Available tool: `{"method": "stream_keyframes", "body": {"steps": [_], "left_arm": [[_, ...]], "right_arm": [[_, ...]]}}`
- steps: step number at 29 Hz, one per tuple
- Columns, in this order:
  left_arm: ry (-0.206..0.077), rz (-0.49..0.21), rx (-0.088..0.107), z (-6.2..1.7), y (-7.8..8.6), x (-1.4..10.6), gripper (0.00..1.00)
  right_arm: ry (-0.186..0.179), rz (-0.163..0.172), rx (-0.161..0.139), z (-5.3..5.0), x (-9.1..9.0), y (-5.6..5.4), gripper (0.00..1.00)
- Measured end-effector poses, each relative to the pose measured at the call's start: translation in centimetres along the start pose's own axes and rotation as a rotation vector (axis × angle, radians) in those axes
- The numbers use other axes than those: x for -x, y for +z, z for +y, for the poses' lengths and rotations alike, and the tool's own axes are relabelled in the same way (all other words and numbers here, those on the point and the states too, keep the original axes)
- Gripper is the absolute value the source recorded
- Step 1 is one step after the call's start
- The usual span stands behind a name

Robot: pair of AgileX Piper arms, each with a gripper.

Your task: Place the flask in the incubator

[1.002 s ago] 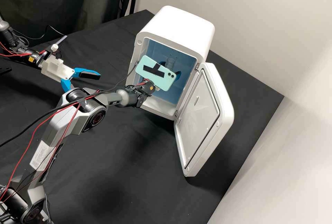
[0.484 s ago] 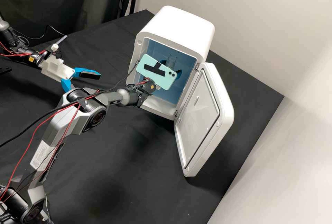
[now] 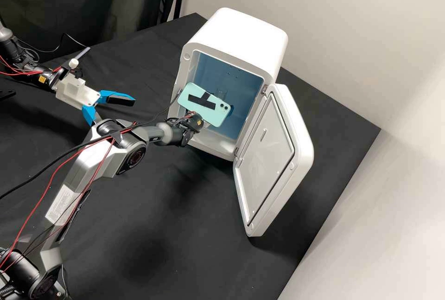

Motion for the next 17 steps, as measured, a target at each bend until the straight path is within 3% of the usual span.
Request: {"method": "stream_keyframes", "body": {"steps": [11, 17], "left_arm": [[-0.002, -0.001, 0.000, -0.03, 0.05, -0.01, 1.00], [-0.002, -0.001, 0.000, -0.03, 0.05, -0.01, 1.00]], "right_arm": [[-0.013, -0.008, -0.006, -0.58, -0.50, 0.42, 0.00], [-0.028, -0.013, -0.025, -0.93, -0.73, 0.68, 0.00]]}}
